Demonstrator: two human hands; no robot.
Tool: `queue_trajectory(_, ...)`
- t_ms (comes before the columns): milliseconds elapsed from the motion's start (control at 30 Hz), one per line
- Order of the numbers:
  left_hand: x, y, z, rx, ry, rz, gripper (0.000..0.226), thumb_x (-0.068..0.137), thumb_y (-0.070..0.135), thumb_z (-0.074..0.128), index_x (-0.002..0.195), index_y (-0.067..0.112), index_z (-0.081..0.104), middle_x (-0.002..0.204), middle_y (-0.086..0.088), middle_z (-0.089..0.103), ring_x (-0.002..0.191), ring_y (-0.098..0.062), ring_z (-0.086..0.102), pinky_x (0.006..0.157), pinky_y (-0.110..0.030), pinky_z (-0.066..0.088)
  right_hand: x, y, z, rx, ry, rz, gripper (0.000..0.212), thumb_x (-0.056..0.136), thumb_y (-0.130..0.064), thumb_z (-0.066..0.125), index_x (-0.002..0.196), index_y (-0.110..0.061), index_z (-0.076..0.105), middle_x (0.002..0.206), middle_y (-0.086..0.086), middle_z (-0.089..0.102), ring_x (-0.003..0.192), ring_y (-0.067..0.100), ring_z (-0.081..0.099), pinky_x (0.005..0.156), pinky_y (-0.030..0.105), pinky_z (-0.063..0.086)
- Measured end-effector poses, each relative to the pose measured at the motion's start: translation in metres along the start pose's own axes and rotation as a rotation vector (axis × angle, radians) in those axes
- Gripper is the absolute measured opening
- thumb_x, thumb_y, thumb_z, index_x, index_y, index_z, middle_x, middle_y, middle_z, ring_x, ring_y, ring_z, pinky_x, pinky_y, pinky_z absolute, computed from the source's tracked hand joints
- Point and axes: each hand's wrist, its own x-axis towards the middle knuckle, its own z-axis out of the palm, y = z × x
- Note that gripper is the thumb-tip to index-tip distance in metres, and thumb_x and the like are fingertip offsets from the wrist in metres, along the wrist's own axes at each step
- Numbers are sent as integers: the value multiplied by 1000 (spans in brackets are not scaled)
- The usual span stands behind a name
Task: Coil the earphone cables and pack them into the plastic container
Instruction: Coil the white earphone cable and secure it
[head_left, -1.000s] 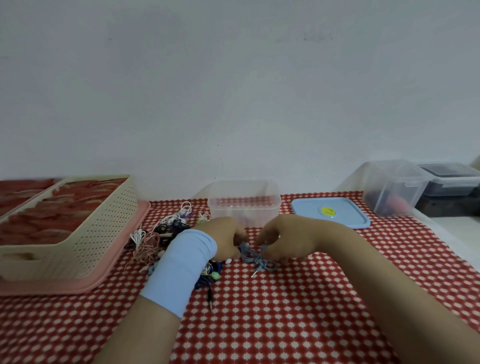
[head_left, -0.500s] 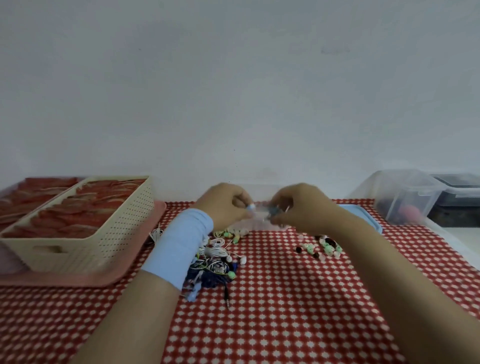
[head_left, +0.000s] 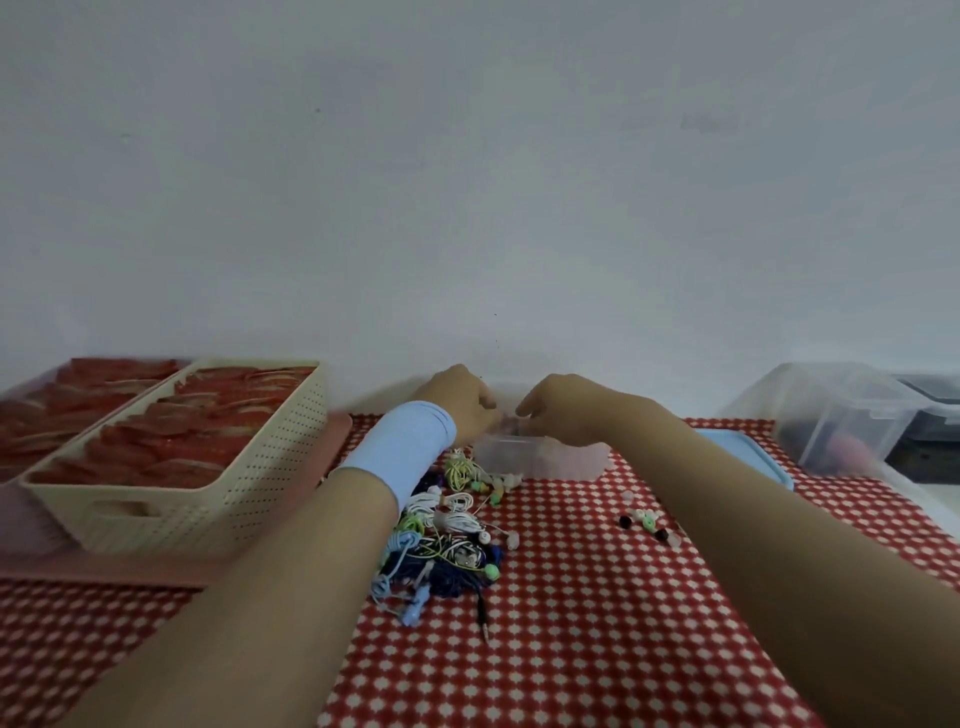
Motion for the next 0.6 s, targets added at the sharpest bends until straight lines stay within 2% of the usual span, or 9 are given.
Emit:
queue_trajectory(33, -1, -1, -2, -9, -5, 15, 8, 89, 26, 59, 86, 26, 66, 91, -7, 55, 83, -24, 52, 80, -31, 46, -2, -1, -3, 23, 9, 1, 43, 101, -36, 59, 139, -15, 61, 139, 3, 64, 121, 22, 60, 103, 32, 46)
queue_trajectory(67, -3, -2, -4, -11, 0, 31, 15, 91, 27, 59, 99, 27, 71, 105, -6, 62, 95, -26, 58, 87, -33, 47, -5, -2, -7, 45, 33, 2, 41, 102, -33, 59, 139, -15, 61, 139, 2, 63, 124, 21, 59, 103, 31, 43)
queue_trajectory(100, -6, -3, -8, -12, 15, 43, 22, 93, 29, 58, 111, 26, 71, 120, -3, 62, 107, -23, 60, 94, -34, 47, -8, -2, -10, 69, 76, -5, 38, 102, -31, 60, 136, -16, 63, 138, 1, 65, 123, 20, 60, 102, 29, 43)
queue_trajectory(133, -12, -4, -12, -24, 36, 56, 24, 94, 29, 58, 115, 25, 71, 125, 1, 60, 112, -21, 59, 96, -33, 46, -14, -4, -13, 89, 132, -21, 32, 102, -28, 60, 132, -17, 67, 134, 0, 67, 119, 18, 61, 99, 28, 44)
queue_trajectory(233, -29, -7, -16, -80, 69, 95, 17, 93, 32, 61, 104, 25, 73, 110, 6, 65, 100, -15, 61, 86, -28, 45, -34, -14, -14, 127, 269, -101, 21, 101, -21, 59, 114, -19, 76, 115, -4, 75, 100, 12, 65, 90, 27, 51)
queue_trajectory(300, -43, -10, -14, -87, 32, 91, 17, 92, 33, 62, 101, 25, 73, 105, 7, 68, 95, -13, 62, 85, -29, 47, -46, -27, -5, 125, 251, -152, 20, 99, -20, 61, 108, -21, 78, 108, -6, 76, 94, 9, 67, 91, 31, 55)
queue_trajectory(433, -64, -14, -3, -20, -61, 101, 17, 92, 29, 63, 104, 25, 74, 108, 5, 71, 94, -15, 64, 87, -29, 47, -52, -44, 31, -42, 107, -139, 29, 95, -15, 66, 117, -32, 74, 120, -8, 73, 103, 11, 68, 98, 34, 55)
queue_trajectory(533, -67, -20, 7, 26, -112, 88, 26, 92, 24, 65, 117, 24, 71, 118, 4, 70, 98, -15, 67, 93, -32, 51, -51, -48, 54, -196, 101, -95, 48, 93, -4, 62, 130, -36, 65, 127, -3, 67, 109, 20, 66, 92, 35, 56)
queue_trajectory(600, -67, -23, 13, 62, -124, 77, 33, 90, 22, 66, 123, 26, 68, 122, 3, 68, 100, -16, 66, 94, -37, 53, -49, -48, 61, -231, 127, -91, 53, 92, -1, 60, 134, -33, 61, 127, -2, 65, 109, 22, 65, 88, 37, 57)
